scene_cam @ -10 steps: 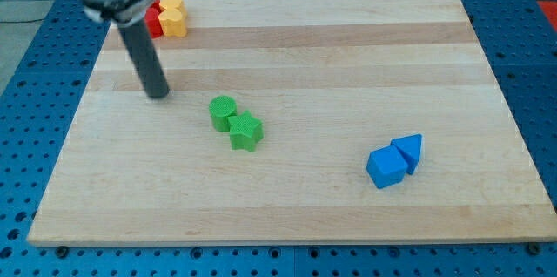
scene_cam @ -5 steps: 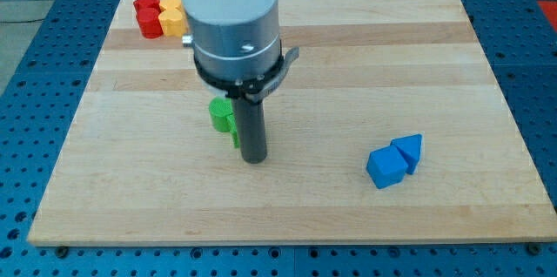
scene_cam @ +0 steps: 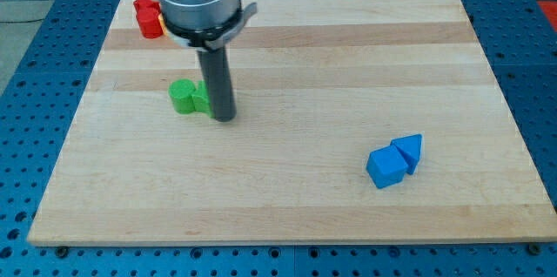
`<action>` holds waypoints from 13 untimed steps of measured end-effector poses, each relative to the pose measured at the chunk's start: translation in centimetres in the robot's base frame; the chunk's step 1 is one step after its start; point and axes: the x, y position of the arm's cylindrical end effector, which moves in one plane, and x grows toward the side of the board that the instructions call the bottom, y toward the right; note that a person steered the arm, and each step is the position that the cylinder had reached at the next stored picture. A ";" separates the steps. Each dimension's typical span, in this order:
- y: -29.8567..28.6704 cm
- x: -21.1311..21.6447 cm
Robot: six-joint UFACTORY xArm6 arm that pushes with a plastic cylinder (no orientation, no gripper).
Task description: Place the green circle below the red circle
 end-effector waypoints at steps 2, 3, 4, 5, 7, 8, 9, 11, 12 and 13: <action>-4.7 -1.1; -5.7 -3.0; -6.0 -4.9; -6.0 -5.6; -7.4 -2.0; -8.1 -4.2; -8.1 -7.1; -9.7 -10.5; -11.1 -10.6; -12.4 -9.9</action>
